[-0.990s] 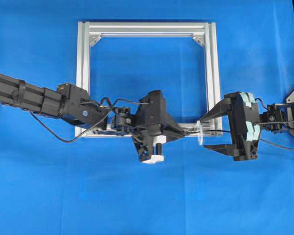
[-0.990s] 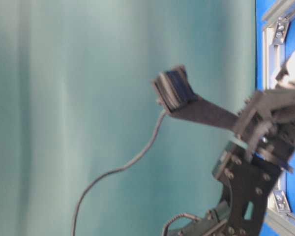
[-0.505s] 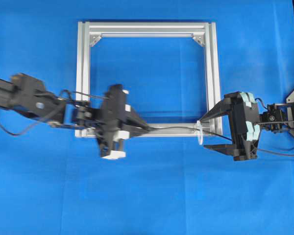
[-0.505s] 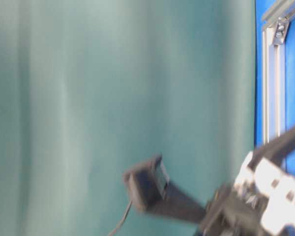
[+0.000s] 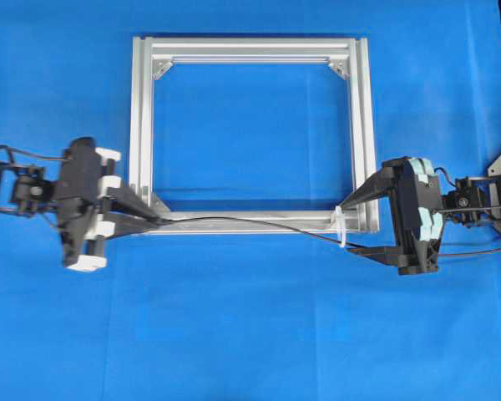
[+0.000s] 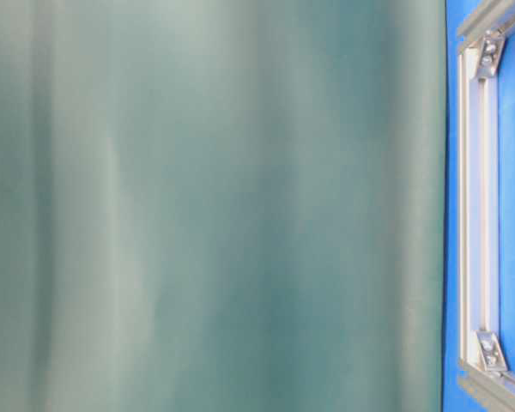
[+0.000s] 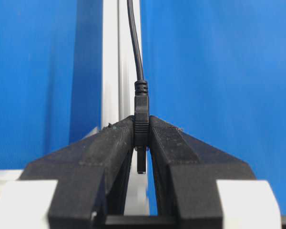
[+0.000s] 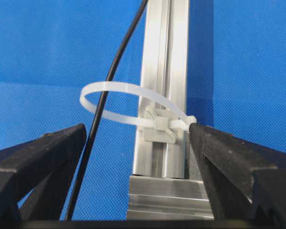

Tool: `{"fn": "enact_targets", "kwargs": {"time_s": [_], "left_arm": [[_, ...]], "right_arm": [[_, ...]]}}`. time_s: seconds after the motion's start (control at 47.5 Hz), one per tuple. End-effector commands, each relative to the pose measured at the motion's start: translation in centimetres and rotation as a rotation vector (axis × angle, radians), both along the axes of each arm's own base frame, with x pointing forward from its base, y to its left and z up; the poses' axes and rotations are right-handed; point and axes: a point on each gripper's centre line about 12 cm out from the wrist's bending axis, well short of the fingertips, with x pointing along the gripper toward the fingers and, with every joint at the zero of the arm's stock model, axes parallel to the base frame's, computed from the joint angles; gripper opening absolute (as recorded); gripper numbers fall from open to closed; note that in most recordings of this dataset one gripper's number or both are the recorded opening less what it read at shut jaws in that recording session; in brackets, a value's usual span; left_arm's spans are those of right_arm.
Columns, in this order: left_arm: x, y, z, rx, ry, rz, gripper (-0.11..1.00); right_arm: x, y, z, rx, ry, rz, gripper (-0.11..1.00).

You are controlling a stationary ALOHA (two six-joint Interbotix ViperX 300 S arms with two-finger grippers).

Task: Insert the wire through the string loop located on the right side.
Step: 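Pull the cable leftward through the loop with the left gripper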

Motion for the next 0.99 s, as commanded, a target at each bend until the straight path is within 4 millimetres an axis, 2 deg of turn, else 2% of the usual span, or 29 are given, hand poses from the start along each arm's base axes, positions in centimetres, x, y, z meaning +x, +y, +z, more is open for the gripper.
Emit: {"fn": "enact_targets", "kwargs": {"time_s": [0.0,0.253,0.884,0.927,0.969], "left_arm": [[-0.9,-0.1,0.4,-0.004,-0.020,-0.008,0.08],[-3.1,0.3,-0.2,0.002,0.000,-0.009,0.08],[-3.9,0.4,-1.0,0.023,0.060,-0.021,0.09],[-3.9,0.4,-1.0,0.019,0.061,-0.019,0.11],[-4.0,0.4,-1.0,0.015,0.064,-0.015,0.20]], "right_arm": [[0.6,0.1,0.8,0.007,-0.033,-0.001,0.94],[0.5,0.1,0.7,0.011,-0.023,-0.005,0.94],[0.2,0.1,1.6,0.029,-0.027,-0.011,0.94],[0.1,0.1,1.7,0.029,-0.030,-0.011,0.94],[0.1,0.1,1.7,0.030,-0.030,-0.011,0.94]]}}
